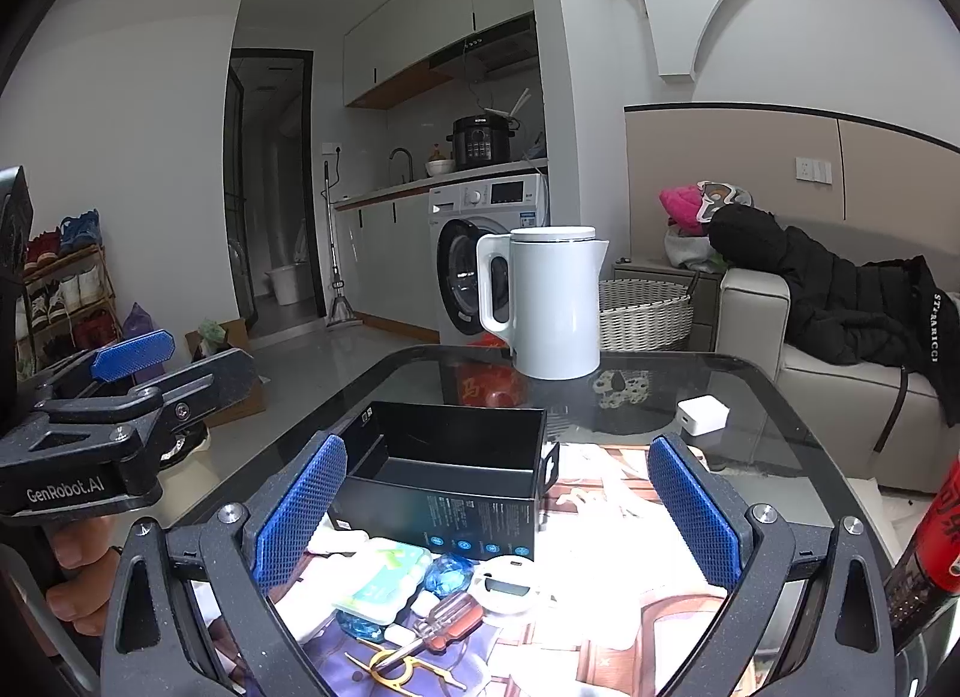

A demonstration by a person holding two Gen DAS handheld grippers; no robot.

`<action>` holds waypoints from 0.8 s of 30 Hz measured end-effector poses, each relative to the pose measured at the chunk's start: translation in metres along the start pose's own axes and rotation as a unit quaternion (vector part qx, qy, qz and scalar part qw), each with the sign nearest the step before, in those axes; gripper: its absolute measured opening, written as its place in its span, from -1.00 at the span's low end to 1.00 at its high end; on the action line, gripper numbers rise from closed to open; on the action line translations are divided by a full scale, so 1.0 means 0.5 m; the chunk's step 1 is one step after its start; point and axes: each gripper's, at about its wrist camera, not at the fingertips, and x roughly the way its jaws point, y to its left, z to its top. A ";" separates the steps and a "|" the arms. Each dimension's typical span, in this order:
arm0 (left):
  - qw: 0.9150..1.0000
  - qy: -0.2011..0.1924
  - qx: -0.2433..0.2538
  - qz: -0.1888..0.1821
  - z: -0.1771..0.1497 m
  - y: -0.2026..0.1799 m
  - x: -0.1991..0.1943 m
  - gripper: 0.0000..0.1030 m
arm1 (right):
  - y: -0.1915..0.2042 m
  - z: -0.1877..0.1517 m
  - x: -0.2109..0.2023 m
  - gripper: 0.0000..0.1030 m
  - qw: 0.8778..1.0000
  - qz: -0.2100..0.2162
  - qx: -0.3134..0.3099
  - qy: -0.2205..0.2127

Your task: Organize rigid objects

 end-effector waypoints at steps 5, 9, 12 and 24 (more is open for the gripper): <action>1.000 0.001 0.000 -0.001 0.000 0.001 0.001 1.00 | 0.000 0.000 0.001 0.99 1.000 0.004 0.000 0.001; 1.000 0.001 -0.001 -0.001 0.000 0.001 0.001 1.00 | 0.000 0.000 0.001 0.99 1.000 0.006 -0.002 0.002; 1.000 0.002 0.000 -0.002 -0.001 0.001 0.000 1.00 | 0.002 -0.001 0.002 0.99 1.000 0.004 -0.002 0.002; 1.000 0.003 0.001 -0.002 0.000 -0.001 -0.001 1.00 | 0.005 -0.002 0.005 0.99 1.000 0.006 -0.003 0.002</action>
